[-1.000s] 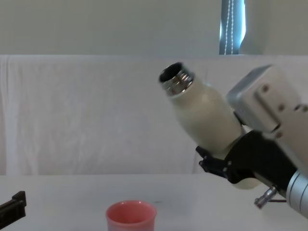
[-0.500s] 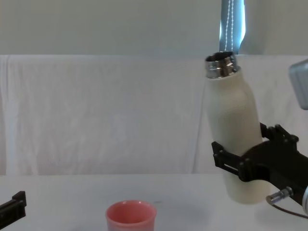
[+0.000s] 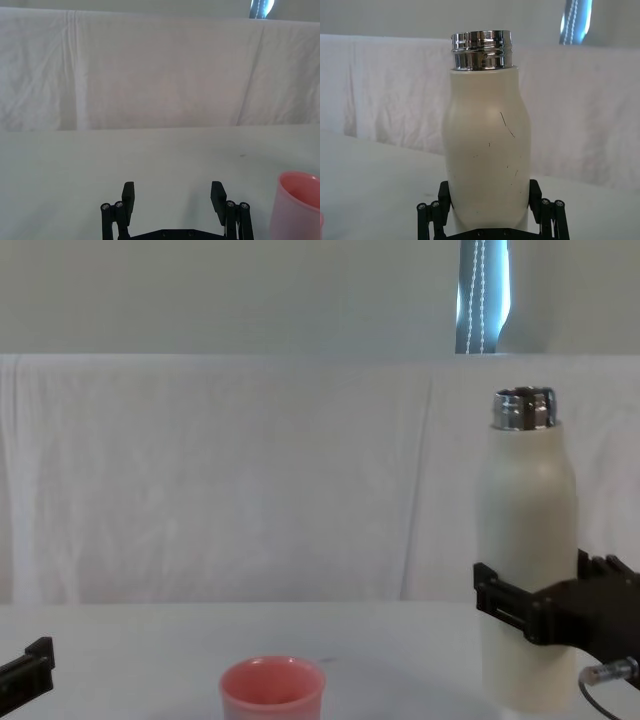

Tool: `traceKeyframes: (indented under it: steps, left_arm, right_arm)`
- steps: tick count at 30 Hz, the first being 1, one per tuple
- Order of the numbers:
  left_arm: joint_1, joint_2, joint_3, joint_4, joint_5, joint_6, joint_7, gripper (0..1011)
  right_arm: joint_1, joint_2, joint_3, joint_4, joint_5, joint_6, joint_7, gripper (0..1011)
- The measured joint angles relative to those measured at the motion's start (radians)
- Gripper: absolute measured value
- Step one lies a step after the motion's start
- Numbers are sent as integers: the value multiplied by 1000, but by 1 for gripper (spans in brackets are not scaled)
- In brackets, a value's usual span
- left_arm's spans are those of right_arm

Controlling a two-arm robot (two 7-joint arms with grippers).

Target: Grasp the thermos with one hand and pour water into the cup lid.

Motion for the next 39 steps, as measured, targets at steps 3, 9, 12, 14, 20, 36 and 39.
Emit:
traceKeyframes:
  steps: [3,9,12,14,20,36,39]
  left_arm:
    - [0,0,0,0,0,0,0,1001]
    - [0,0,0,0,0,0,0,1001]
    - [0,0,0,0,0,0,0,1001]
    - [0,0,0,0,0,0,0,1001]
    - [0,0,0,0,0,0,0,1001]
    - [0,0,0,0,0,0,0,1001]
    - [0,0,0,0,0,0,0,1001]
  right_arm:
    - [-2,-7,12,7,26,16,1,957]
    - [-1,-14,26,24,49,25,0,957]
    - [0,-15,29,34,52,25,-3,957]
    - [2,-14,29,41,52,21,-4,957]
    - [6,-11,31,61,56,-3,-1,957]
    - [25,-12,45,121,86,-52,14,957]
    - [30,-12,48,131,90,-52,15,957]
